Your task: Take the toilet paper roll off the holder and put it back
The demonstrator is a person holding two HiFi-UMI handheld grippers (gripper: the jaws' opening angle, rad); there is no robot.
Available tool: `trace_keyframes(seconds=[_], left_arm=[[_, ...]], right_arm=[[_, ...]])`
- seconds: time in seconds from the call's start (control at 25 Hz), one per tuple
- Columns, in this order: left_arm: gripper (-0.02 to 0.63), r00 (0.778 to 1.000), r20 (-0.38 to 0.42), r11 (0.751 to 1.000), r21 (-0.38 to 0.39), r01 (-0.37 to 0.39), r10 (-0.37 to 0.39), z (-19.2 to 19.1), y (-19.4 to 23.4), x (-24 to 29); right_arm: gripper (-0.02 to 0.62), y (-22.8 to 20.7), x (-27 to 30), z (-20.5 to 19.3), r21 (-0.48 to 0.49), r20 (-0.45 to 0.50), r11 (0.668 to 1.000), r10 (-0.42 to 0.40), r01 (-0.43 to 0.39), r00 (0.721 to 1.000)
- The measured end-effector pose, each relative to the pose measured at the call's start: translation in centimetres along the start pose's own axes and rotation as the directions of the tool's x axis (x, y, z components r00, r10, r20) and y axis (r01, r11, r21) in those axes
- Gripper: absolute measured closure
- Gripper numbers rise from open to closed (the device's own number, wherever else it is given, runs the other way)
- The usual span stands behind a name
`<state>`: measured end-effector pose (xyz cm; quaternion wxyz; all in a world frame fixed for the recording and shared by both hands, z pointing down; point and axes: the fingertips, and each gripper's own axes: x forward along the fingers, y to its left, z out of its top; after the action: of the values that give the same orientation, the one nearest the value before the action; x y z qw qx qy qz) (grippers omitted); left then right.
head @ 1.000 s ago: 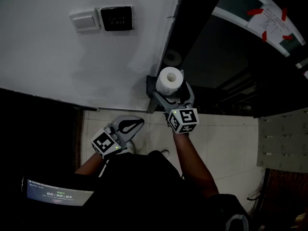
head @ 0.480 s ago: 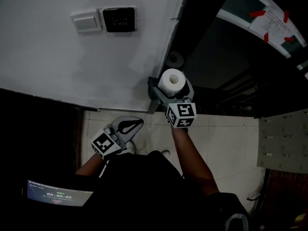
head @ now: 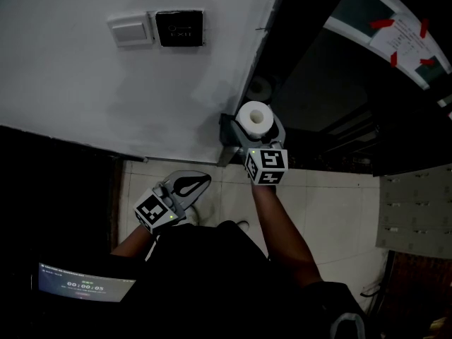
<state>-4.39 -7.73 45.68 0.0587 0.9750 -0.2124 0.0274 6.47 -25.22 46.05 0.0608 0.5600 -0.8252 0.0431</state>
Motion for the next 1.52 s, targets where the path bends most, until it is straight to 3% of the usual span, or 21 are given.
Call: trace_keyframes(seconds=[0.52,1.16,1.52], left_arm=[[0.601,1.000,0.000,1.000,0.005,0.018,-0.018,0.0,-1.1,0.5],[0.601,0.999,0.006,0.999,0.000,0.043,-0.043,-0.2,-4.3,2.2],[0.601,0.999,-0.005,0.999,-0.007,0.044,-0.044,-0.5,-4.7,2.4]], right_arm=[[0.137,-1.6,-2.1,1.4,-0.016,0.015,1.000,-0.012,0.012,1.000],[0.137,-10.9,-7.1,0.6,0.004,-0.024,0.987,-0.163,0.163,0.986],[0.137,-13.0,-7.6,-1.3,0.002,-0.060,0.980,-0.198,0.198,0.978]])
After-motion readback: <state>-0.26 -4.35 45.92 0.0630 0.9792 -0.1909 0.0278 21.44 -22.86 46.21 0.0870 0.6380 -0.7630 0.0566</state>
